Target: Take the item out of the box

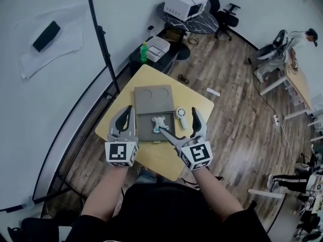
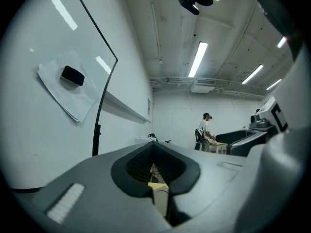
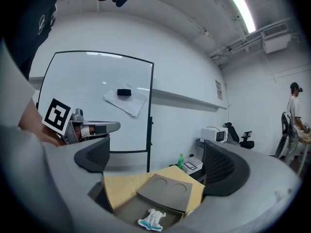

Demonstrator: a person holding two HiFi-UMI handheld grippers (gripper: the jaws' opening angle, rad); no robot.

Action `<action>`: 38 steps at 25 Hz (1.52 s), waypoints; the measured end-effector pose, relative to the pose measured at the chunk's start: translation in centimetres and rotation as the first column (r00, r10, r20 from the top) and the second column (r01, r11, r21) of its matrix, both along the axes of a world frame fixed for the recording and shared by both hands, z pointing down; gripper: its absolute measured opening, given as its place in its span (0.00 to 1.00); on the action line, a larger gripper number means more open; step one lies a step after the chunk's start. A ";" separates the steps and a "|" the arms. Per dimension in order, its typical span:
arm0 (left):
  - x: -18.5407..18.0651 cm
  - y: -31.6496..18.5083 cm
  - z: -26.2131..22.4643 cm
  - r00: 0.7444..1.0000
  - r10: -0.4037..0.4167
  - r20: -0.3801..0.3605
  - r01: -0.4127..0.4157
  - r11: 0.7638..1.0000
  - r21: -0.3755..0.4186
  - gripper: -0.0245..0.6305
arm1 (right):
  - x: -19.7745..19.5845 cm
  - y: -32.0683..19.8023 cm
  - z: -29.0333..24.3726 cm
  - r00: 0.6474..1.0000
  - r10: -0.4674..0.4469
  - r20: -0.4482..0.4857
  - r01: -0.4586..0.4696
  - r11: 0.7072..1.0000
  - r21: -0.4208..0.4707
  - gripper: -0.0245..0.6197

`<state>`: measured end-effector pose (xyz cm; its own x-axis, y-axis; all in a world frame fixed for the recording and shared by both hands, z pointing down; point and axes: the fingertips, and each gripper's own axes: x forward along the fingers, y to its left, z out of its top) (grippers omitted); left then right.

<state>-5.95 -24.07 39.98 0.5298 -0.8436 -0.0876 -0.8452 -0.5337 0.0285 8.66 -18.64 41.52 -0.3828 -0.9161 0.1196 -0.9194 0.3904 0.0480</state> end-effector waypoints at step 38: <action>-0.5 -2.5 4.7 0.996 -0.088 -0.008 0.087 0.991 -0.099 0.04 | -1.9 -7.1 20.1 0.912 -0.360 -0.195 0.107 0.670 -0.735 0.96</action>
